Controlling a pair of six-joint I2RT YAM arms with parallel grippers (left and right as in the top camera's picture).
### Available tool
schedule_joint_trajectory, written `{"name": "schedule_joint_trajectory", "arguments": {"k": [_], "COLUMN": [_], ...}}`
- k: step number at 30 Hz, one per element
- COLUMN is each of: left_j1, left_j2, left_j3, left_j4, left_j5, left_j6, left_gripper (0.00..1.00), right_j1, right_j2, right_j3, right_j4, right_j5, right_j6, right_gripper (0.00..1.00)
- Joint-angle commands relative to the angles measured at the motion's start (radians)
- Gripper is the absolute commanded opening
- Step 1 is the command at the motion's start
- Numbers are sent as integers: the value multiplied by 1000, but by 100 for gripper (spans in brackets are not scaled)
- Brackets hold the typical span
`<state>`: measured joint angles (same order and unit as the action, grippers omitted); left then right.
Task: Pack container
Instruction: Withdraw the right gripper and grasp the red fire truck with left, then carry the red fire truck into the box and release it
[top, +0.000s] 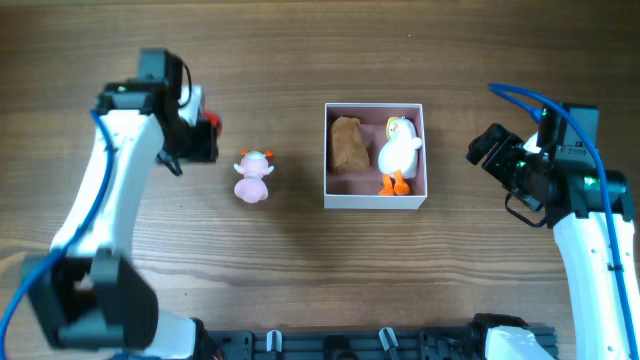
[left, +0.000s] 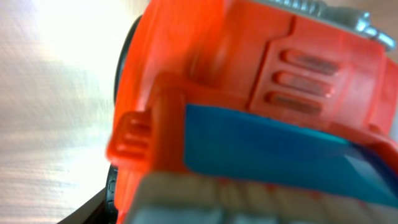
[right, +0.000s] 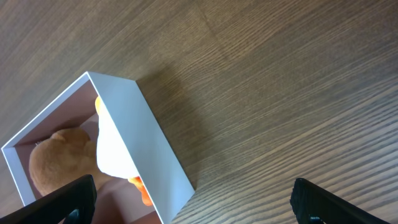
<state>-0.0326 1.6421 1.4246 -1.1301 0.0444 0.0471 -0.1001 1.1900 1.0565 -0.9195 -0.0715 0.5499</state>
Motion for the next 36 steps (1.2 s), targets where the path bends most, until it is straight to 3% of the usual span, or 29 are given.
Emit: {"name": "schedule_joint_trajectory", "arguments": {"k": [1, 4, 7, 10, 18, 21, 23, 26, 28, 33, 36], "left_j1": [-106, -251, -416, -529, -626, -626, -626, -626, -626, -626, -626], "left_j2": [-111, -131, -87, -10, 214, 220, 215, 214, 214, 189, 142], "left_j3": [63, 62, 61, 61, 61, 61, 61, 61, 61, 63, 86], "left_j4": [37, 114, 196, 265, 300, 290, 281, 238, 208, 195, 198], "left_j5": [209, 258, 258, 249, 205, 205, 205, 205, 205, 205, 173], "left_j6": [31, 146, 303, 385, 402, 401, 391, 391, 391, 390, 336], "left_gripper": [45, 38, 42, 46, 52, 61, 75, 81, 93, 75, 53], "right_j1": [-2, -2, -2, -2, -2, -2, -2, -2, -2, -2, -2], "right_j2": [5, 5, 5, 5, 5, 5, 5, 5, 5, 5, 5], "right_j3": [8, 8, 8, 8, 8, 8, 8, 8, 8, 8, 8], "right_j4": [2, 2, 2, 3, 2, 3, 2, 3, 3, 3, 3], "right_j5": [-12, -12, -12, -12, -12, -12, -12, -12, -12, -12, -12], "right_j6": [10, 11, 11, 11, 10, 10, 10, 10, 11, 10, 10], "right_gripper": [100, 99, 100, 99, 100, 100, 100, 100, 99, 99, 99]}}
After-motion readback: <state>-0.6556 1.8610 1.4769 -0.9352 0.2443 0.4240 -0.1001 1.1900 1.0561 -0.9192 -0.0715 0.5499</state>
